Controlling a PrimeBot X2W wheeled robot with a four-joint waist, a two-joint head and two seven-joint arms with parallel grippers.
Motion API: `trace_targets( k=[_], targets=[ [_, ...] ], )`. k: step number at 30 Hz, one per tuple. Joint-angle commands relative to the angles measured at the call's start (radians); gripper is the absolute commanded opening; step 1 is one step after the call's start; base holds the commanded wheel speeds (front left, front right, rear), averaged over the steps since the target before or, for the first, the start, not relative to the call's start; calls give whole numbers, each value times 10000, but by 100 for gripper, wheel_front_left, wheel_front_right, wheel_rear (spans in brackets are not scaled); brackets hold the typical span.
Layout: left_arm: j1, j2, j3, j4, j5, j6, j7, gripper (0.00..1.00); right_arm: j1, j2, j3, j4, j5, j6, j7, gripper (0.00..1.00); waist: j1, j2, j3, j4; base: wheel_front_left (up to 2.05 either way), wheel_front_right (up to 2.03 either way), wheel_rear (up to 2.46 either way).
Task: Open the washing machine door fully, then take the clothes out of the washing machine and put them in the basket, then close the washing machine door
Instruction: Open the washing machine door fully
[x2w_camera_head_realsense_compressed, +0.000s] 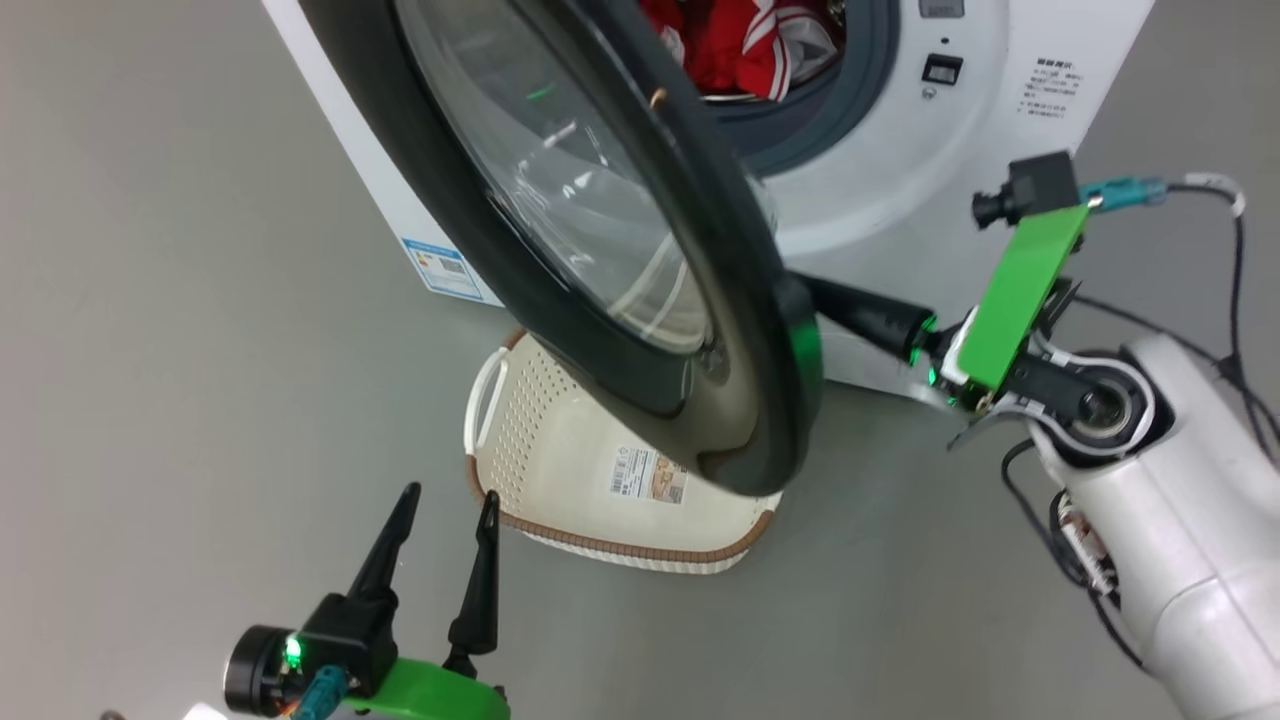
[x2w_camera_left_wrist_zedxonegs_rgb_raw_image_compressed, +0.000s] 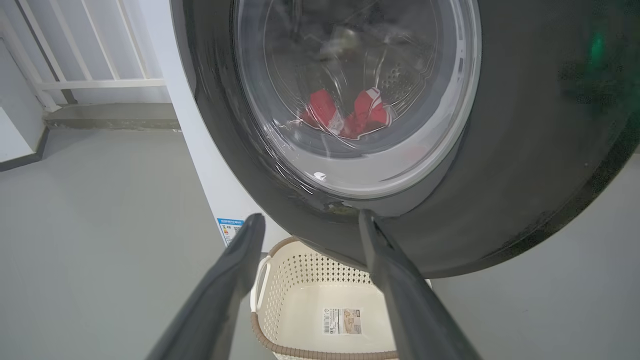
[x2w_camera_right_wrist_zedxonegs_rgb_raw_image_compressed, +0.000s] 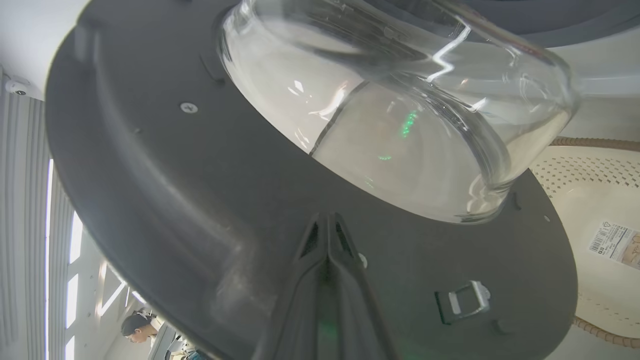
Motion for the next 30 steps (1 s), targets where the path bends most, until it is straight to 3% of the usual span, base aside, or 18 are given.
trace_targets(
  k=[1,11,30],
  targets=[
    [37,162,391,-168,65,-35,-93,100,265,289,179,-467,-43,17,-5,0,0,0,-172,103,0,0,0],
    [258,162,500,-20,42,-85,-93,100,1036,848,442,-1093,-338,17,-411,0,0,0,-570,425,0,0,0],
    [385,162,803,77,-20,-137,-93,100,1406,1601,1378,-1206,-674,17,-595,0,0,0,-856,1212,0,0,0]
  ],
)
